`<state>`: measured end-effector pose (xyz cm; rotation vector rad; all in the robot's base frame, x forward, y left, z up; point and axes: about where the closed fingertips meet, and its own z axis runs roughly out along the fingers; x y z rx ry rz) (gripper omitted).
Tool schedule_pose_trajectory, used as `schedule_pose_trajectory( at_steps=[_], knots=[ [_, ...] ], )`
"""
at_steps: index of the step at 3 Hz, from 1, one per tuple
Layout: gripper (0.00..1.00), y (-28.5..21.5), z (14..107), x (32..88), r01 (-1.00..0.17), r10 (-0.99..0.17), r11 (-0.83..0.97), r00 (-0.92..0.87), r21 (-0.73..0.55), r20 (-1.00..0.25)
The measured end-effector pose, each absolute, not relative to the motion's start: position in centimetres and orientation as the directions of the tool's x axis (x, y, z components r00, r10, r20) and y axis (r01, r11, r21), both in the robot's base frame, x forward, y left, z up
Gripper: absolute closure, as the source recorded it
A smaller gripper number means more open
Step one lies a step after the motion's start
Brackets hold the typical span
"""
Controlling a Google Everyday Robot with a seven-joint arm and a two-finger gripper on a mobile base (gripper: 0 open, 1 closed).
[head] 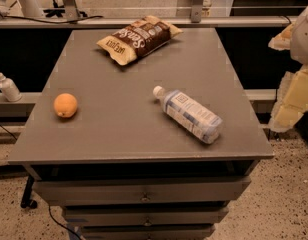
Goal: Move blue plastic bottle near brown chip bag
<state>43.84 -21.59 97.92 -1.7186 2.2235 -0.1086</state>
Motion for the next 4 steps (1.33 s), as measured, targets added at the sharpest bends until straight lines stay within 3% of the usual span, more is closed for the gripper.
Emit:
schedule_pose_trajectory(
  at_steps=[2, 4],
  knots=[
    [0.00, -21.0, 97.8, 44.4, -0.922, -0.948, 0.282, -0.224, -0.266, -0.227],
    [0.00, -14.8, 93.6, 49.3, -0.904, -0.890, 0.391, -0.323, -0.172, -0.323]
  ],
)
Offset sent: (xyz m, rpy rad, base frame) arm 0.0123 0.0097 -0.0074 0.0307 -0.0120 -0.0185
